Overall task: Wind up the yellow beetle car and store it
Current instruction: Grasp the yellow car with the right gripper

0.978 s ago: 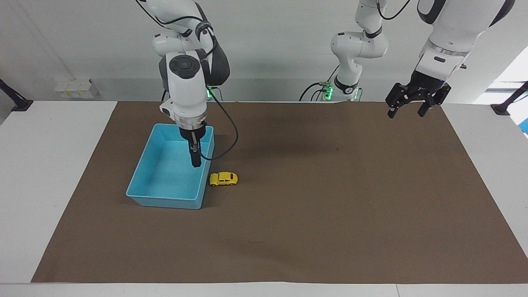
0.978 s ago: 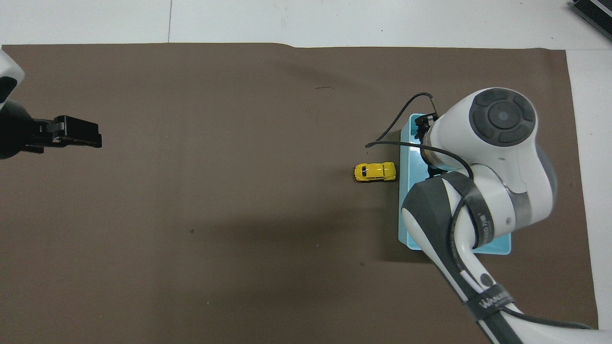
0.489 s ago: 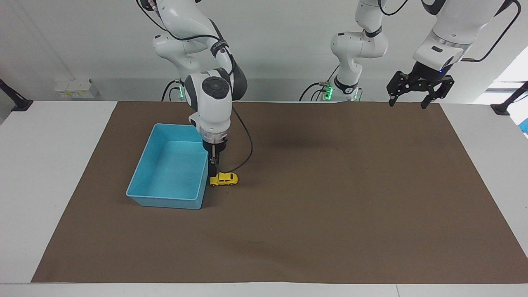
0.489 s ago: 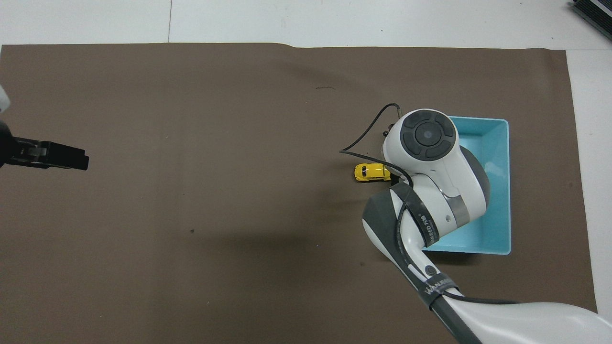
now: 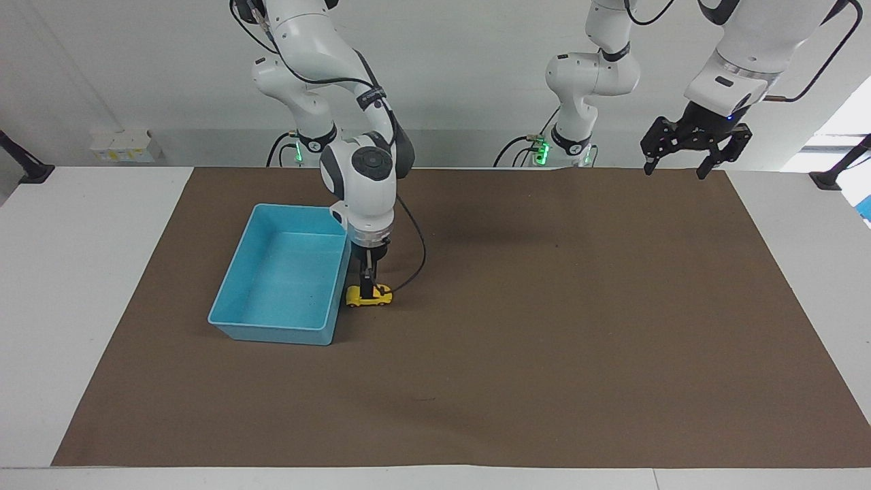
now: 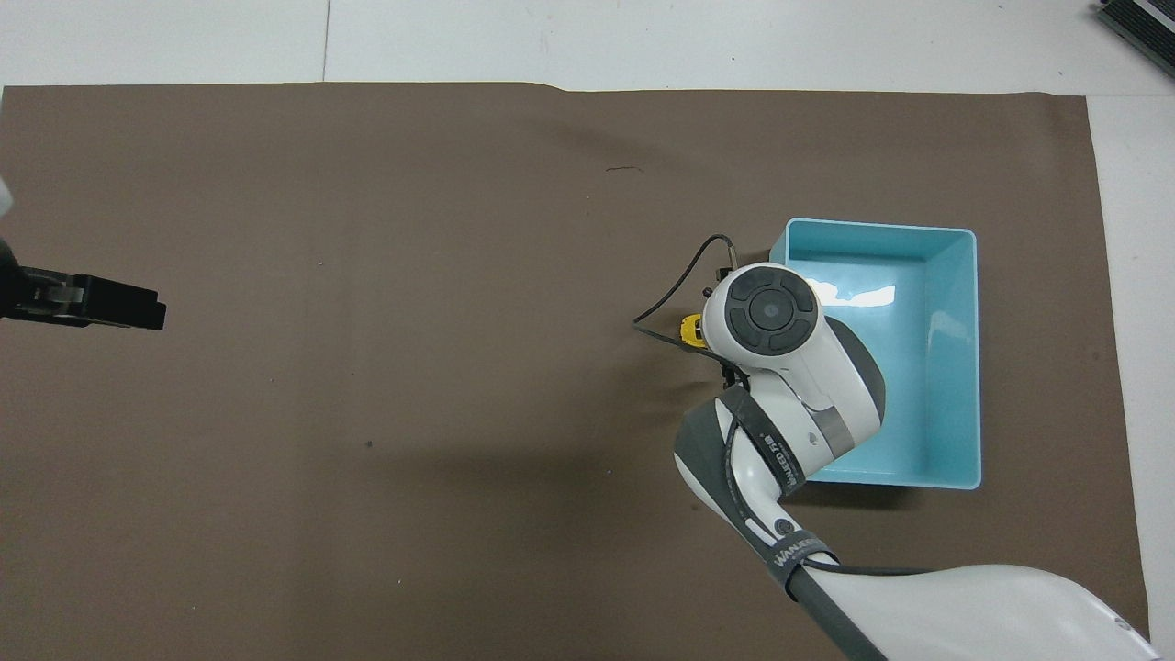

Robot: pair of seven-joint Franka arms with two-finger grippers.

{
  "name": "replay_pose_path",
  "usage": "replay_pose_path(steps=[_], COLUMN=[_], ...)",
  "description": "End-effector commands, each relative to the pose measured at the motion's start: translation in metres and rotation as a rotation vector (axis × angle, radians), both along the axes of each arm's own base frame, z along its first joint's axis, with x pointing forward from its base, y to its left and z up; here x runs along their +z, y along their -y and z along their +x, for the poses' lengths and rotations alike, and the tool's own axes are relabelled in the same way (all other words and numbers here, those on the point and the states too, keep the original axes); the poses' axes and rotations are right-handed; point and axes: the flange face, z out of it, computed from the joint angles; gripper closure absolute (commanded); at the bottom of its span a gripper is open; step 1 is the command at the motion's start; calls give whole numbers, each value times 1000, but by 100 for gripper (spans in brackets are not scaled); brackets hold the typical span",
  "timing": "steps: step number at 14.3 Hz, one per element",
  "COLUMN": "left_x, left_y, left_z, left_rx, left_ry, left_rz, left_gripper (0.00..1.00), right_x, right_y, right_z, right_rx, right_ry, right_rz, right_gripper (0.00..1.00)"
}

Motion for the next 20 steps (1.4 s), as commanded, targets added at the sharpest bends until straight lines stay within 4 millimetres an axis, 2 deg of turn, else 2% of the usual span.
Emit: replay_pose_path(steps=[1, 5, 6, 8, 9, 10, 12, 14, 16, 20], left_x=[-3, -1, -2, -3, -2, -2, -3, -3, -3, -3], left_y=[-8, -5, -9, -23, -24, -25, -24, -24, -25, -24], left_z=[-5, -2, -5, -3, -3, -3, -3, -3, -3, -3], left_rx=[-1, -4, 7, 30, 32, 34, 32, 32, 34, 32], left_ry=[8, 15, -1, -4, -2, -2, -4, -4, -4, -4], left_rz=[9, 9, 8, 10, 10, 10, 10, 10, 10, 10], left_gripper=[0, 0, 0, 0, 0, 0, 0, 0, 0, 0], right_x=[-21, -39, -39, -36, -34, -34, -30, -16, 6, 58], right_y=[4, 8, 8, 3, 2, -8, -12, -12, -14, -8], right_z=[-10, -12, -12, -12, -11, -15, -15, -10, -5, -10], right_rx=[15, 48, 59, 82, 84, 98, 96, 82, 69, 87], right_ry=[26, 27, 28, 30, 32, 36, 35, 30, 31, 28], right_rz=[-13, -32, -38, -46, -49, -46, -49, -59, -65, -31], right_gripper=[0, 0, 26, 92, 100, 100, 100, 100, 100, 100])
